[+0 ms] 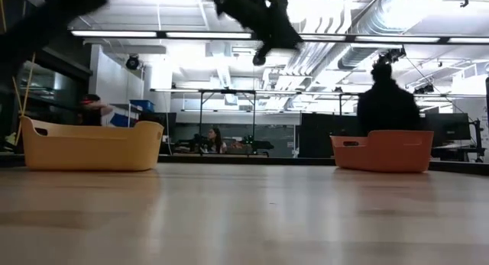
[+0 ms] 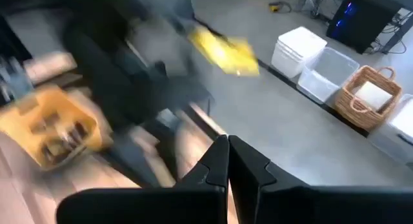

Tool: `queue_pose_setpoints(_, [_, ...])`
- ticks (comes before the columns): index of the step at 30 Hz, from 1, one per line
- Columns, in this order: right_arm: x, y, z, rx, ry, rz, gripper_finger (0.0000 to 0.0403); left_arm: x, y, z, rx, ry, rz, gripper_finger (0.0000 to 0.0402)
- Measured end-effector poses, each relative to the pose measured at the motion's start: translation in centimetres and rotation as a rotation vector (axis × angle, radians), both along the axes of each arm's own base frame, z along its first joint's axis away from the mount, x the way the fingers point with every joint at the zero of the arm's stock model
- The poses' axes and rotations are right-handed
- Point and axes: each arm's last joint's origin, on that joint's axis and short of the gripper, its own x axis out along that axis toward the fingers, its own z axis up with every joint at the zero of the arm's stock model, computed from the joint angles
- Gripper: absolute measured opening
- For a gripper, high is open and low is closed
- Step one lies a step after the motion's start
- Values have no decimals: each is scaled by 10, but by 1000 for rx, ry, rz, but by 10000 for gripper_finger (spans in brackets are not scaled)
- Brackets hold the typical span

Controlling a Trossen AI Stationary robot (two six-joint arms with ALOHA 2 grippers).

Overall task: Sort batteries
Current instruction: Return to Home Position

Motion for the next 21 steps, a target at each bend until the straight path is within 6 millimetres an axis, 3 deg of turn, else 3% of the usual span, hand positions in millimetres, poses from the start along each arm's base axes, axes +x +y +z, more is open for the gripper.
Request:
queue_pose_setpoints(3, [-6,2,-5,10,90,34,0,-25,-30,24,42,-41,-53,21])
queue_pose_setpoints(5, [-12,5,-10,47,165,58,0,-41,-49,22,63,-69,-39,12])
queue_pose_setpoints(8, [-23,16,-19,92,218,116,0,-77,-72,-3,84,-115,74,5])
queue_pose_setpoints(11, [-40,31,-37,137,144,174,0,-135,-92,-23,20,-278,205,2])
queue_pose_setpoints(16, [-67,54,-97,270,-61,215,0,-221,-129,-62,-69,-576,350,0])
queue_pose_setpoints(18, [-74,60,-122,339,-161,212,0,-247,-142,-68,-63,-682,380,0])
queue_pose_setpoints(21, [-77,68,-148,436,-312,231,0,-274,-154,-91,-93,-688,473,0])
